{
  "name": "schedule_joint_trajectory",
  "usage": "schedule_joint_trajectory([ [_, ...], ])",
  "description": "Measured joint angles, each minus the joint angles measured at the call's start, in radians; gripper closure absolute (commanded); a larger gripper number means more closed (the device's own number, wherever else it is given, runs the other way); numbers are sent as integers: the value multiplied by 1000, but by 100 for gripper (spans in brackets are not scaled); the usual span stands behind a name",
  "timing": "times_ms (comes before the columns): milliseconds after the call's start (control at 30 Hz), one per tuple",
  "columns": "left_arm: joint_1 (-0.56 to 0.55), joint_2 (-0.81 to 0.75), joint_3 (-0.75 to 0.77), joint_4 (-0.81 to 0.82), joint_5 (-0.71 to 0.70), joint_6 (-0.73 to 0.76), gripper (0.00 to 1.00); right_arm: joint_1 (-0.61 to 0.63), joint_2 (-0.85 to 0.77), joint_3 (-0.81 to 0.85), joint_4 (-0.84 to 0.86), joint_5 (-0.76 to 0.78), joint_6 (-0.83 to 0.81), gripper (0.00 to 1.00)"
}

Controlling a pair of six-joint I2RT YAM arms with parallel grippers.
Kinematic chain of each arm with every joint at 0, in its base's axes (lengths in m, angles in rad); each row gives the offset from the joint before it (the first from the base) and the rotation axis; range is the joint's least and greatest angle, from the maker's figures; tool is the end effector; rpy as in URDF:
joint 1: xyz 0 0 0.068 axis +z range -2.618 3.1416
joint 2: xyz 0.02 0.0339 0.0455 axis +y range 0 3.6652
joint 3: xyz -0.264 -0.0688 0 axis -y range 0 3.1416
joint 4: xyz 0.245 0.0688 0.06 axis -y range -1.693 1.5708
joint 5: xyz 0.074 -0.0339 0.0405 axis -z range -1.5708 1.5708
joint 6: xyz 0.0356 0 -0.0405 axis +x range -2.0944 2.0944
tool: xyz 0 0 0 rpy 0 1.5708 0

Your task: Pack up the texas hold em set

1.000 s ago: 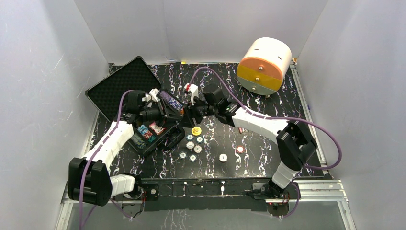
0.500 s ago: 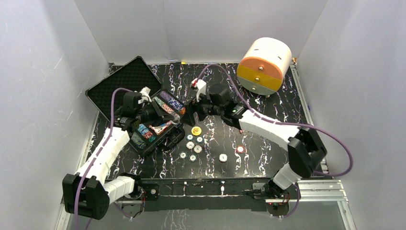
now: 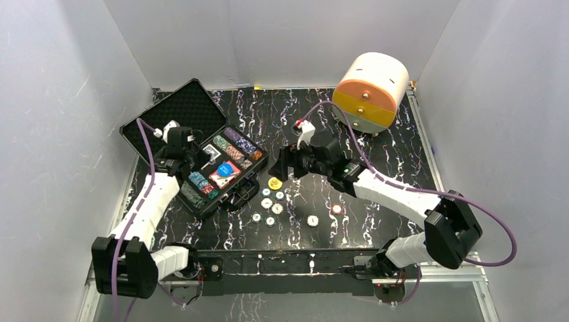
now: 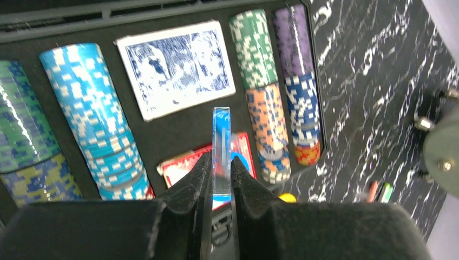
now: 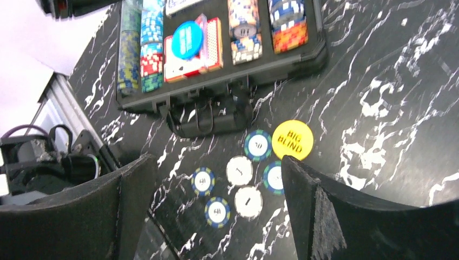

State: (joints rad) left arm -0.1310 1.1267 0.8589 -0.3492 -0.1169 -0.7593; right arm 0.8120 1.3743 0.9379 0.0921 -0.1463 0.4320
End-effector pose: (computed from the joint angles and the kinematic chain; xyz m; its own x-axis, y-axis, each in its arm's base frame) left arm 0.2463 -0.0283 0.2817 -0.4405 -0.6316 -0.6380 -0.3692 0.7752 -0.5125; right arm 0.2155 0.2348 0.2864 -0.5510 0.0209 -0.8342 -0.6405 0.6303 0.4388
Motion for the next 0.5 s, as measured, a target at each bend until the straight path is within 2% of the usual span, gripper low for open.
schedule_joint_trajectory([
  [167, 55, 61, -37, 121, -31, -47, 100, 0, -66, -84, 2, -14, 71, 8],
  [300, 78, 113, -68, 214, -42, -79, 100, 0, -105, -90, 13, -19, 97, 8],
  [500, 107, 219, -93, 357, 10, -110, 100, 0, -113, -92, 18, -21, 111, 8],
])
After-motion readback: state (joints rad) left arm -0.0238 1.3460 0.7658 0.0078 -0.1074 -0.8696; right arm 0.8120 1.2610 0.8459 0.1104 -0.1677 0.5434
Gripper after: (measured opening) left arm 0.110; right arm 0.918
